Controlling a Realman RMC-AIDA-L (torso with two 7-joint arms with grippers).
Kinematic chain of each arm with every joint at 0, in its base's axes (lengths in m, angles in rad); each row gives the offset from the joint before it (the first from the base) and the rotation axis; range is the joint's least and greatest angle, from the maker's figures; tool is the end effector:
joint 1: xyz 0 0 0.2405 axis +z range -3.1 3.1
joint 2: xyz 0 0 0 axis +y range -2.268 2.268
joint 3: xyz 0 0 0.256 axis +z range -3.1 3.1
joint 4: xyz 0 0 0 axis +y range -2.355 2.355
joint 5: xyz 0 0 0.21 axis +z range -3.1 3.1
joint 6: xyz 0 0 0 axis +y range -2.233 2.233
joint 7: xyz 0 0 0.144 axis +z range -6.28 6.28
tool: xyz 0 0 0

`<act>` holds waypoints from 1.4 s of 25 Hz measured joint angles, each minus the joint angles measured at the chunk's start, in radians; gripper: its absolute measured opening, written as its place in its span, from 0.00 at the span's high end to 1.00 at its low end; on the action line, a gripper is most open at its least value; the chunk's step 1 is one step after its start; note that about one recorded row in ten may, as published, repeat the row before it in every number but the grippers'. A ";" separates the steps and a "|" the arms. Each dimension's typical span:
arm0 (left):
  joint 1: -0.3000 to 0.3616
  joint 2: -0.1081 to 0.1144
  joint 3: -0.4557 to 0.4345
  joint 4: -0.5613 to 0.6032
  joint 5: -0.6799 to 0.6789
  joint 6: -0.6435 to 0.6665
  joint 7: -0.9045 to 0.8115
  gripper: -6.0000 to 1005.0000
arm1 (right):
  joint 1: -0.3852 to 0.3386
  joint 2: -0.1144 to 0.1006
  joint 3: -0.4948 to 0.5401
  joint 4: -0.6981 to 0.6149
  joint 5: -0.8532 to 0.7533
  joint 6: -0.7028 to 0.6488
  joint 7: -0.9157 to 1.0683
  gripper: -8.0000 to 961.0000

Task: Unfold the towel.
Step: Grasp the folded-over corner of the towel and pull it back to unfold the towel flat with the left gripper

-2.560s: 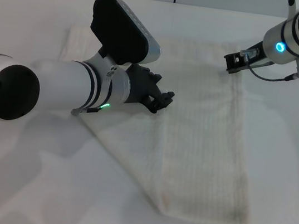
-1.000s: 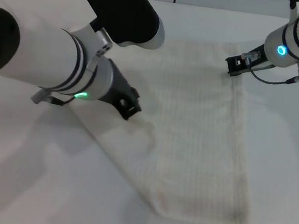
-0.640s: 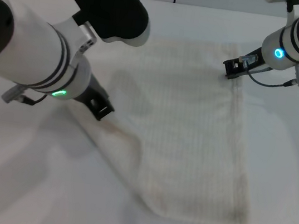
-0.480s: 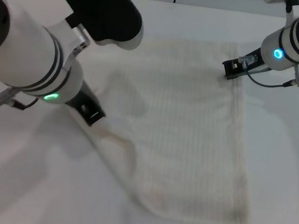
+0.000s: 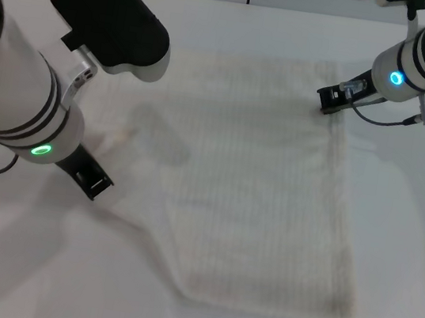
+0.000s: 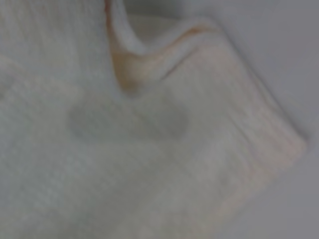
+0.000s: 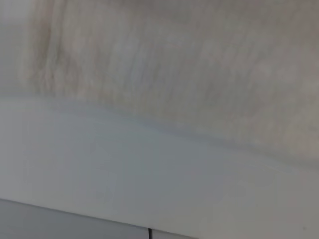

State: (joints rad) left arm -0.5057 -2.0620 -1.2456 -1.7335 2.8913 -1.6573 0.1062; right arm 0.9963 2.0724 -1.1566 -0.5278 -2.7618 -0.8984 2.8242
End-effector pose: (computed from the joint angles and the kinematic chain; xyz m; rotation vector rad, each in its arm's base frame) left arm -0.1417 0.3010 -0.0208 -2.3406 -0.7354 0.7473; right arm 0.2062 0.4514 -0.0446 -2.1428 1.2549 -0.2759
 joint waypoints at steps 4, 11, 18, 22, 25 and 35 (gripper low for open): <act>-0.008 0.000 0.007 -0.008 0.001 -0.039 -0.035 0.99 | -0.002 0.000 0.000 0.000 0.000 0.001 0.000 0.99; -0.015 0.002 0.021 -0.009 0.002 -0.084 -0.077 0.99 | -0.002 0.000 0.000 0.000 -0.001 0.001 0.000 0.99; -0.011 0.004 0.011 0.000 0.002 -0.124 -0.088 0.99 | -0.004 0.000 0.000 0.000 -0.001 0.001 -0.001 0.99; -0.010 0.005 0.017 -0.001 0.002 -0.145 -0.096 0.99 | -0.004 0.000 0.000 0.000 -0.001 0.001 -0.001 0.99; -0.008 0.006 0.015 0.000 0.002 -0.154 -0.108 0.99 | -0.003 0.000 0.000 0.000 -0.001 0.001 -0.002 0.99; -0.006 0.014 0.010 0.102 0.002 -0.152 -0.132 0.99 | -0.002 -0.001 0.000 0.000 -0.001 -0.004 -0.002 0.99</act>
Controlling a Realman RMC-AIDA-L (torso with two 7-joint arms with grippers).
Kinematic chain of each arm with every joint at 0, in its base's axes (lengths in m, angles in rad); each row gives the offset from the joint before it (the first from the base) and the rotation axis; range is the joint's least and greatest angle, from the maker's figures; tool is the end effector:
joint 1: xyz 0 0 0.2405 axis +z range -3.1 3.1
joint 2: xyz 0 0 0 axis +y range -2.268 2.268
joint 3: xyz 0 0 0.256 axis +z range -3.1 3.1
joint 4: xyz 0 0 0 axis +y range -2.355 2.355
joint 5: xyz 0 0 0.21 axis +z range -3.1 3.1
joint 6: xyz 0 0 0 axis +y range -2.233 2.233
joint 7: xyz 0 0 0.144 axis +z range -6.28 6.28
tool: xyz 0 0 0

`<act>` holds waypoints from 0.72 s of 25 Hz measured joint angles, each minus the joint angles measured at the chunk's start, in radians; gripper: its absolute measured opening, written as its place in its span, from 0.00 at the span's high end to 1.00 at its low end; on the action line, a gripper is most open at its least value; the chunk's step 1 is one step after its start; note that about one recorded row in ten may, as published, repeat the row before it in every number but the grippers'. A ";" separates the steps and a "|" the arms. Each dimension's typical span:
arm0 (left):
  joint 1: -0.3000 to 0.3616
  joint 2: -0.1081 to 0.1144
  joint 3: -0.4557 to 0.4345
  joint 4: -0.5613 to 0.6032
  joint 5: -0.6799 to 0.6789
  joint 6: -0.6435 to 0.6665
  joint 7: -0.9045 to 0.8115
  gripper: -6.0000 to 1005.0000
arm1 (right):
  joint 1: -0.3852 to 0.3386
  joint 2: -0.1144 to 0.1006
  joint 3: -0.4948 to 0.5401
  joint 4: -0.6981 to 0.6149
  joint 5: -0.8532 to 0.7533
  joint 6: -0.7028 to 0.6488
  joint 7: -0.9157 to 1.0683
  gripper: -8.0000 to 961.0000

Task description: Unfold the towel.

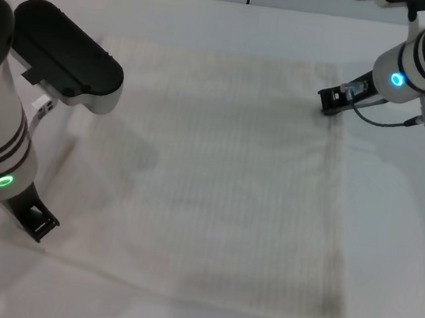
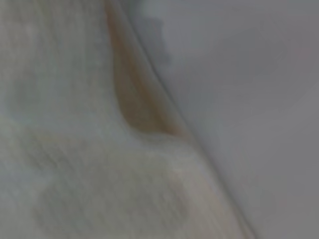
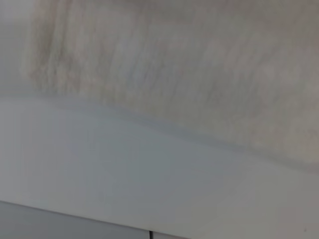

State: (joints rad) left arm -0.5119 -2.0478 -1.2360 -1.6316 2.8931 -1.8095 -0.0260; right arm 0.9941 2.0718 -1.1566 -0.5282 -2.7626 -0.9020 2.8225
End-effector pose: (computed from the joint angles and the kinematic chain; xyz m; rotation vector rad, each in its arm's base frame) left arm -0.1781 0.2863 -0.0168 -2.1842 -1.0003 0.9903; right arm 0.2074 0.4507 -0.0443 -2.1434 1.2567 -0.2811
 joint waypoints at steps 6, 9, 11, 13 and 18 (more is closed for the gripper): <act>0.009 -0.008 0.032 -0.023 0.000 0.021 0.049 0.99 | 0.004 -0.001 0.000 0.000 -0.001 -0.009 0.000 0.99; 0.006 -0.009 0.044 -0.028 -0.001 0.035 0.061 0.97 | 0.004 -0.002 0.000 0.000 -0.002 -0.010 0.000 0.99; 0.001 -0.008 0.075 -0.025 -0.001 0.059 0.068 0.93 | 0.005 -0.003 0.000 0.000 -0.003 -0.016 -0.004 0.99; 0.000 -0.007 0.079 -0.023 0.000 0.072 0.070 0.90 | 0.005 -0.003 0.000 -0.003 -0.003 -0.018 -0.008 0.99; -0.071 -0.007 0.087 0.171 0.000 0.228 0.138 0.68 | 0.000 -0.003 0.000 -0.006 -0.003 -0.021 -0.009 0.99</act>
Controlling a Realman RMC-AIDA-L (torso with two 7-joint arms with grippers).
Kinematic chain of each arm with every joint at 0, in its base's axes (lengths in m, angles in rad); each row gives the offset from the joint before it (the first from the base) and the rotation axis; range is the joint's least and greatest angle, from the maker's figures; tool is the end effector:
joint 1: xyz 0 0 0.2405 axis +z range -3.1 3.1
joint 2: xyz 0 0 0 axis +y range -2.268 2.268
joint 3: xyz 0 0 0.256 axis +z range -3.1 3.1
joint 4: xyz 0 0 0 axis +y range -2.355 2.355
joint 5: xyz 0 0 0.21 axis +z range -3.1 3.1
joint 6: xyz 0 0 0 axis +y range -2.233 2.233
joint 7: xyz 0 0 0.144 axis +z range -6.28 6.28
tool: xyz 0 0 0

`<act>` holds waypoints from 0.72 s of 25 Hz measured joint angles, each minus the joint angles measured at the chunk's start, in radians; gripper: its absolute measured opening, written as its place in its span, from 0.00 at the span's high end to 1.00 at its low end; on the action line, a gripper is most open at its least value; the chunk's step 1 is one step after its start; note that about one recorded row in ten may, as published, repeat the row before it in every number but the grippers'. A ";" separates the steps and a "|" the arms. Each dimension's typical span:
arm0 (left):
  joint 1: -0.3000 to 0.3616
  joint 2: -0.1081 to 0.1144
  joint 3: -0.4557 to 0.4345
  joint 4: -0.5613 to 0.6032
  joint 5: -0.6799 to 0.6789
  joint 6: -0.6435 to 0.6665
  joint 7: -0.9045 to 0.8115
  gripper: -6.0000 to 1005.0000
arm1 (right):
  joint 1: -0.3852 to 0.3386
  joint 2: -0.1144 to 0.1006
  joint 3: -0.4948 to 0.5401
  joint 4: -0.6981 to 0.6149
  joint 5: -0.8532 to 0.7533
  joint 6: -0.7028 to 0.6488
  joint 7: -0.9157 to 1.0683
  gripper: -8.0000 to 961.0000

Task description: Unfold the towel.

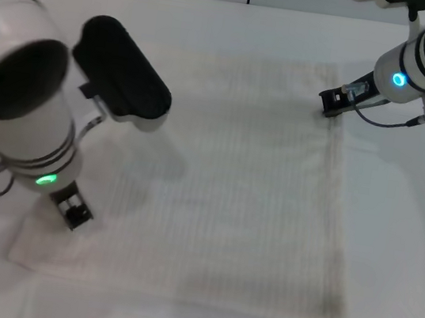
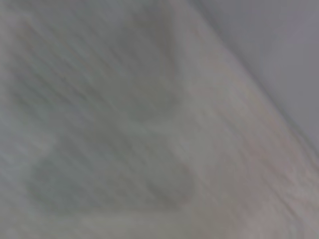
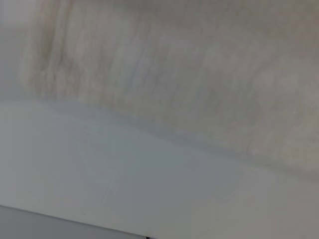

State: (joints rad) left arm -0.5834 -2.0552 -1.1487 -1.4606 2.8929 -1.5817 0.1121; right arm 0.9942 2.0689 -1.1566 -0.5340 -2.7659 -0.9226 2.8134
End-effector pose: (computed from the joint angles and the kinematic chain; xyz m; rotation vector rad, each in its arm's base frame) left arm -0.1770 0.3091 -0.0521 -2.3271 -0.7031 0.9879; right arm 0.2076 0.4497 -0.0428 -2.1542 1.2519 -0.3008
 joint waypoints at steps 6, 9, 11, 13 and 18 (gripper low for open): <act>-0.001 0.016 -0.147 0.021 0.001 0.293 0.016 0.52 | -0.016 0.003 0.000 -0.024 0.000 -0.004 -0.001 0.99; 0.053 0.020 -0.230 -0.090 0.001 0.355 0.060 0.46 | -0.043 0.005 0.000 -0.080 0.002 -0.020 -0.003 0.99; 0.107 0.008 -0.276 -0.179 0.000 0.430 0.121 0.42 | -0.071 0.008 -0.006 -0.128 0.006 -0.025 -0.003 0.99; 0.171 -0.005 -0.302 -0.243 0.000 0.540 0.182 0.38 | -0.120 0.012 -0.050 -0.202 0.023 -0.016 -0.004 0.99; 0.310 -0.005 -0.322 -0.279 -0.003 0.881 0.266 0.30 | -0.304 0.013 -0.247 -0.445 0.132 0.074 -0.005 0.99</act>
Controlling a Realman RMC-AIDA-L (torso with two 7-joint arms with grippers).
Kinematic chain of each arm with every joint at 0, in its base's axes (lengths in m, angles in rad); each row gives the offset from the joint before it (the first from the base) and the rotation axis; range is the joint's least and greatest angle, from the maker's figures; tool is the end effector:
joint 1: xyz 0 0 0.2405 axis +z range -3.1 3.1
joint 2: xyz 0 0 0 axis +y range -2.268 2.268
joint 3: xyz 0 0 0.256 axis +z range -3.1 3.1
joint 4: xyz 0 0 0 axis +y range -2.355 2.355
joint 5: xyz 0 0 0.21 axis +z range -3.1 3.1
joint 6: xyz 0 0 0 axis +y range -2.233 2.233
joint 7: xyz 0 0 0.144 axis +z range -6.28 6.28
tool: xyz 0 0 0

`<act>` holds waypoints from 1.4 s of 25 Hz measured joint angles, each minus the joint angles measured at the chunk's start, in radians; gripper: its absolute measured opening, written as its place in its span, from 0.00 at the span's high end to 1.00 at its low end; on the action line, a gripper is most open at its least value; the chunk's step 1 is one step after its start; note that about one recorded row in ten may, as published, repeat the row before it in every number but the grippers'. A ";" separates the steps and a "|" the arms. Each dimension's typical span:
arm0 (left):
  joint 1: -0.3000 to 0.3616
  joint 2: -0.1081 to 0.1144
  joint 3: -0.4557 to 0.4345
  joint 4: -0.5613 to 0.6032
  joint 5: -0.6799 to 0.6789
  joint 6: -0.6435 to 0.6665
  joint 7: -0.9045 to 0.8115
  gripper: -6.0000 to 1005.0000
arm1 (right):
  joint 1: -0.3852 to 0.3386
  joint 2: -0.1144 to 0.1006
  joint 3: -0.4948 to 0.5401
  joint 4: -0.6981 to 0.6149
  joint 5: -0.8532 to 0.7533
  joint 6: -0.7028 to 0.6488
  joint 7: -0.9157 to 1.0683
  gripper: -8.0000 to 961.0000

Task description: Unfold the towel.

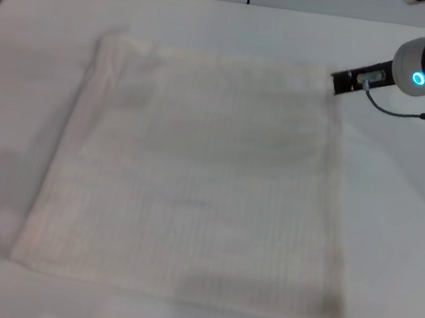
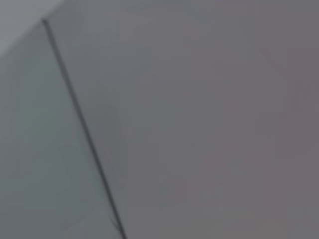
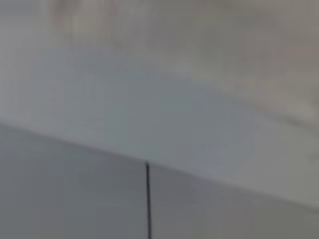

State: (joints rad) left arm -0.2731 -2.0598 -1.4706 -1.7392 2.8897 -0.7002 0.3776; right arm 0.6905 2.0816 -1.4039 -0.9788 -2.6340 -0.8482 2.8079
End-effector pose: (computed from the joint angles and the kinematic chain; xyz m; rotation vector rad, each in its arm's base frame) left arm -0.1338 0.3767 0.0543 -2.0076 -0.3267 -0.0948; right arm 0.2009 0.4339 -0.0223 -2.1596 1.0360 -0.0662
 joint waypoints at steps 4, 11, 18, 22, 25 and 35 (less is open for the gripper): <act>0.022 -0.001 -0.025 0.043 -0.002 0.100 0.038 0.21 | -0.173 -0.001 -0.159 -0.201 0.039 0.150 -0.007 0.99; 0.105 0.000 -0.066 0.113 -0.030 0.350 0.035 0.22 | -0.563 0.004 -0.528 -0.410 0.039 0.851 -0.147 0.99; 0.168 0.001 -0.067 0.142 -0.071 0.558 0.033 0.22 | -0.618 0.004 -0.692 -0.205 0.069 1.343 -0.107 0.99; 0.218 -0.003 -0.040 0.241 -0.088 0.854 -0.010 0.22 | -0.609 0.004 -0.859 0.071 0.118 1.965 -0.048 0.99; 0.233 0.000 -0.013 0.465 -0.078 1.193 -0.164 0.22 | -0.607 0.004 -0.895 0.171 0.204 2.132 0.003 0.99; 0.083 0.001 -0.021 1.093 -0.030 1.637 -0.379 0.22 | -0.627 0.003 -0.908 0.343 0.303 2.223 0.027 0.80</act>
State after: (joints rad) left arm -0.1898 -2.0589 -1.4918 -0.6465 2.8596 0.9365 -0.0014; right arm 0.0640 2.0847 -2.3115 -0.6354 -2.3315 1.3748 2.8350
